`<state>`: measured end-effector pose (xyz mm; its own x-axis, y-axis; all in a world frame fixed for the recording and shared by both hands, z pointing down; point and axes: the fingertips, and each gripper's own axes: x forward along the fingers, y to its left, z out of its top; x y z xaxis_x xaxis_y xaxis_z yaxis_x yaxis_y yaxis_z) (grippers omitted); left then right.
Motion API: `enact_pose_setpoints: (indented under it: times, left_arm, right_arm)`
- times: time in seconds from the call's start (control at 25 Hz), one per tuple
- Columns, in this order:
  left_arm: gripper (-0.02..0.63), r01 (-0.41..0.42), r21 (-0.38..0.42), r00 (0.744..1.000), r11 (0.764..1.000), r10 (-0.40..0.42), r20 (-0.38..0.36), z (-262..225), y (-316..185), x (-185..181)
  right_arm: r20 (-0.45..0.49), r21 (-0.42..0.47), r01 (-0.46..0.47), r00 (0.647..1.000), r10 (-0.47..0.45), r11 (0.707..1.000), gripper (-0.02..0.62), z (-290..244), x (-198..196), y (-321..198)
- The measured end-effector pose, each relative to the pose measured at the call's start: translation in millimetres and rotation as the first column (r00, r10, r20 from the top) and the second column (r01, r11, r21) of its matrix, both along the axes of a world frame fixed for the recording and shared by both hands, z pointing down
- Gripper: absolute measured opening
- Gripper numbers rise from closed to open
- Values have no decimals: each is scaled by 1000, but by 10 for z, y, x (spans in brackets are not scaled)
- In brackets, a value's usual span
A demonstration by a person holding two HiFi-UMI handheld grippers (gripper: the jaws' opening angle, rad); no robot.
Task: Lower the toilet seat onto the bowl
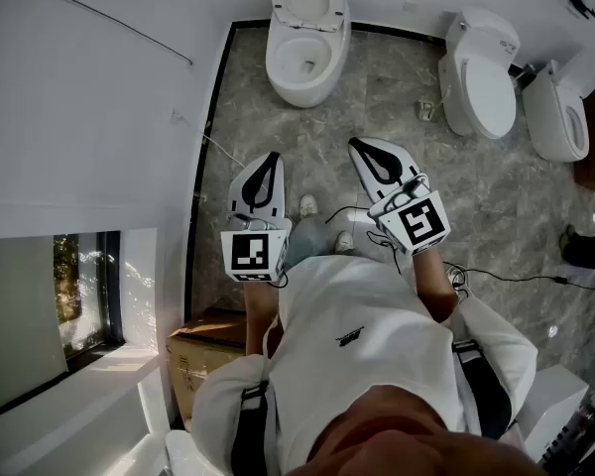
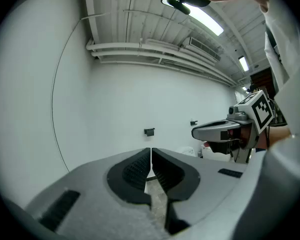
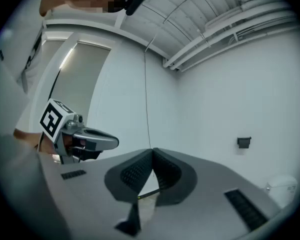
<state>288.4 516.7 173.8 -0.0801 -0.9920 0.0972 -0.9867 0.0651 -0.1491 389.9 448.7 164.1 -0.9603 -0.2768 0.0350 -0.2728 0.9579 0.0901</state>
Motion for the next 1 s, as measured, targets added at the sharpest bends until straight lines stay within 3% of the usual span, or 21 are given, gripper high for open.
enact_pose_setpoints:
  times: [0.64, 1.0]
  left_arm:
    - [32, -84, -10, 996, 996, 84, -12, 80, -629, -598]
    - [32, -134, -7, 991, 991, 134, -4, 27, -1018, -1000]
  right_arm:
    - [2, -33, -111, 994, 112, 993, 32, 150, -675, -606]
    - [-18, -30, -121, 993, 121, 992, 32, 114, -1135, -884]
